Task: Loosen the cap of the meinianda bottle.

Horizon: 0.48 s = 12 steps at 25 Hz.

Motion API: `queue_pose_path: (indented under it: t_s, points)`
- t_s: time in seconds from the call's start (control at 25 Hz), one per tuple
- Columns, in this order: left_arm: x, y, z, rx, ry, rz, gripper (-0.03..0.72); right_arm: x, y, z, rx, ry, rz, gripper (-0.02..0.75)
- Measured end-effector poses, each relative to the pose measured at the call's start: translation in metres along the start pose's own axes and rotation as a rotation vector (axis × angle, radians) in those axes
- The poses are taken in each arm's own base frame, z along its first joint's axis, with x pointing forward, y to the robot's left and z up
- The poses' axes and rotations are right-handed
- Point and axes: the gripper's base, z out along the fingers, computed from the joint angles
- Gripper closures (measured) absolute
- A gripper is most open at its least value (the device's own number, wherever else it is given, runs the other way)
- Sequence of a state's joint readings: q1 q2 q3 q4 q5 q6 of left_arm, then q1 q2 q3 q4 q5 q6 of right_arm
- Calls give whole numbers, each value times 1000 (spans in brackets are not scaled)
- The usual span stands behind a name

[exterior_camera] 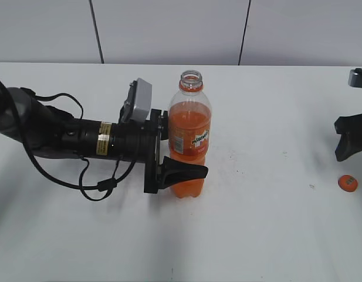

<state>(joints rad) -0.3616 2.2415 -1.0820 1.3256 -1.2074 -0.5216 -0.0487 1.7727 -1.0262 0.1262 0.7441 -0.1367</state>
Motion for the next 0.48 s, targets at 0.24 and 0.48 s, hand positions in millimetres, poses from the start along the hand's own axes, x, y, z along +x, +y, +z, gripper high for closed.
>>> queue_pose_path:
  t_s: [0.24,0.48]
  points:
    - [-32,1,-6,-22,-36,66,101,1,2,-23,1,-61,-5,224]
    - [-71,-2,-15,-45,-81,149,101,4,5,-50,3,-134,-13,224]
